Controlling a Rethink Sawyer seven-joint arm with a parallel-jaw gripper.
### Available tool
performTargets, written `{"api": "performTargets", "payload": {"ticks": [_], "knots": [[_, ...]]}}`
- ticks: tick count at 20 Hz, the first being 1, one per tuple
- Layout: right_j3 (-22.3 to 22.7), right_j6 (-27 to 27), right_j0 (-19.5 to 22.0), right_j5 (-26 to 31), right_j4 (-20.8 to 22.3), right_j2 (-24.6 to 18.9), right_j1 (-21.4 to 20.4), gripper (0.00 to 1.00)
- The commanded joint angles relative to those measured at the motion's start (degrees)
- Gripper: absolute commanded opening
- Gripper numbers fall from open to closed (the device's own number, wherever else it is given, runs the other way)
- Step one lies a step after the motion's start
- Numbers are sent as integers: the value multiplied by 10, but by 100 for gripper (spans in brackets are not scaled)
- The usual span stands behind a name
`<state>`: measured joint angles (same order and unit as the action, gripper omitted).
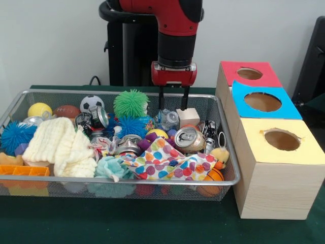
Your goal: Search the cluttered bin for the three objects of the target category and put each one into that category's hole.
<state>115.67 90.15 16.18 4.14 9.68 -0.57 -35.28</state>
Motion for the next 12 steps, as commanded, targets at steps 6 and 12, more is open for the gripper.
{"api": "performTargets", "payload": {"ticks": [6, 12], "knots": [[-77, 17, 16, 45, 43, -59, 25, 100], [-83, 21, 17, 32, 49, -62, 44, 100]]}}
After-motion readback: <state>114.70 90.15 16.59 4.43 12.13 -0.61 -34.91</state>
